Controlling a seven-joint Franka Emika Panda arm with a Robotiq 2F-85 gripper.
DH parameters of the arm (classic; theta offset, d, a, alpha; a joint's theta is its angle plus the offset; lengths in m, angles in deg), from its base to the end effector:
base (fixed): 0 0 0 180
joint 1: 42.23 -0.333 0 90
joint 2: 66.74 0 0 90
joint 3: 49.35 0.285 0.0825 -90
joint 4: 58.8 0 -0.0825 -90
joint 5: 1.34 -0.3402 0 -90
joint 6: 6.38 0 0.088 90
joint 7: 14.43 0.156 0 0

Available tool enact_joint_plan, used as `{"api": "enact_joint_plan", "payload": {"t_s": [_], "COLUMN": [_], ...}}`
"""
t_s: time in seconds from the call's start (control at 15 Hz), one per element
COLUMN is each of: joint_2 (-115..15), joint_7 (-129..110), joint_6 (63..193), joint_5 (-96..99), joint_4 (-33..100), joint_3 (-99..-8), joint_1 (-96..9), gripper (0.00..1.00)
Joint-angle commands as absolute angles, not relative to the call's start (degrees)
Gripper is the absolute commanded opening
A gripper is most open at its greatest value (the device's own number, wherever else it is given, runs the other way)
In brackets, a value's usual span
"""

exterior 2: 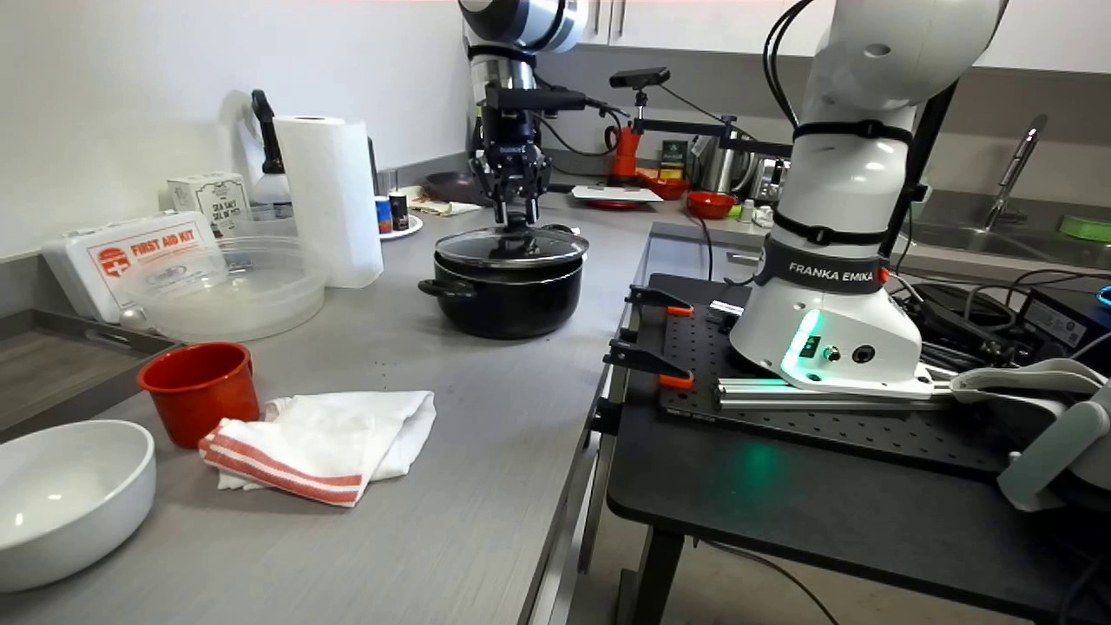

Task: Uncover the pot

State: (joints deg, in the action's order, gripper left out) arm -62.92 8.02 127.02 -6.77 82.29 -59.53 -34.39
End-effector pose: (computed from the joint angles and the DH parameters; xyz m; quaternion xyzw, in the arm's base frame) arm 0.4004 -0.1263 0.2110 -0.9202 0.3778 0.1003 0.0213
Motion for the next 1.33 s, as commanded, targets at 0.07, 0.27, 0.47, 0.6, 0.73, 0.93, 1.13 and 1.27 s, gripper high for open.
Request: {"api": "enact_joint_plan", "payload": {"t_s": [0.07,0.27,0.47,0.6,0.73,0.93,1.13,1.27], "joint_2": [-73.45,-76.82,-78.91,-79.85,-80.37,-80.57,-80.39,-80.08], "joint_7": [9.90,10.73,11.72,12.02,12.57,13.47,14.79,15.87], "joint_6": [127.16,126.83,126.56,126.57,126.48,126.50,126.38,126.20], "joint_5": [-1.75,0.49,1.91,2.31,2.78,3.53,4.73,5.79], "joint_4": [87.70,89.02,89.90,90.40,90.79,91.07,91.31,91.29], "joint_3": [-58.86,-57.28,-54.92,-52.87,-50.44,-46.89,-43.61,-41.58], "joint_1": [-34.33,-34.19,-34.50,-35.16,-36.14,-38.05,-40.12,-41.52], "gripper": [0.23,0.23,0.23,0.23,0.23,0.23,0.23,0.23]}}
